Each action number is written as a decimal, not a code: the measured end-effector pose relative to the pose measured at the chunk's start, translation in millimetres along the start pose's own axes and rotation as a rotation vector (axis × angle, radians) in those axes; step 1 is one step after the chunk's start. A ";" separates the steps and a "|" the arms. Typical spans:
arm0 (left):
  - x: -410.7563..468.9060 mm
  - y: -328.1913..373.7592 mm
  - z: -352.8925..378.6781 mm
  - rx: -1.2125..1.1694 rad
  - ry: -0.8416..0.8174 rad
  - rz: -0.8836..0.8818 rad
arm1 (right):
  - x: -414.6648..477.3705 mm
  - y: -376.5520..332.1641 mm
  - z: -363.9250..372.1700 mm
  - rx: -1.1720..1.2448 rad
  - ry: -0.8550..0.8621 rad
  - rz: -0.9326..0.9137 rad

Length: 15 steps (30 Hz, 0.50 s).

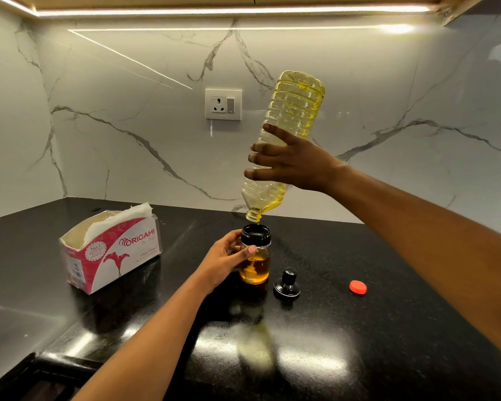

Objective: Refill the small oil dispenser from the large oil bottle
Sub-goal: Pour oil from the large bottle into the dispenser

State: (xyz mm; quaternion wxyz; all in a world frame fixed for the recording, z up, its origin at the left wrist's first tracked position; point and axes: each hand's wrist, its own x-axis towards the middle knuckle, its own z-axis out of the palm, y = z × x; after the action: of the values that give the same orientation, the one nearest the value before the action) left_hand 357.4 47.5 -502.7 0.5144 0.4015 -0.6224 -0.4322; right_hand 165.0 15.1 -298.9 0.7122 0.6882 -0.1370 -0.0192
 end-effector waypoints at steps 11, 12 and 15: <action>0.1 -0.8 -0.9 -0.001 0.001 0.001 | -3.6 7.2 0.6 0.009 0.000 0.036; 0.4 -0.7 -0.9 -0.001 0.000 0.001 | -4.1 8.2 0.4 0.011 0.007 0.038; 0.0 0.5 0.6 -0.008 -0.003 0.001 | -6.6 10.9 0.8 0.015 0.023 0.048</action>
State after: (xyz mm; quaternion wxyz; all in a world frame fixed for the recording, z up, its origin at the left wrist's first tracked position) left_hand 356.8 47.7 -502.3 0.5153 0.3982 -0.6218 -0.4351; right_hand 156.7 16.3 -289.3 0.7087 0.6903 -0.1456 0.0069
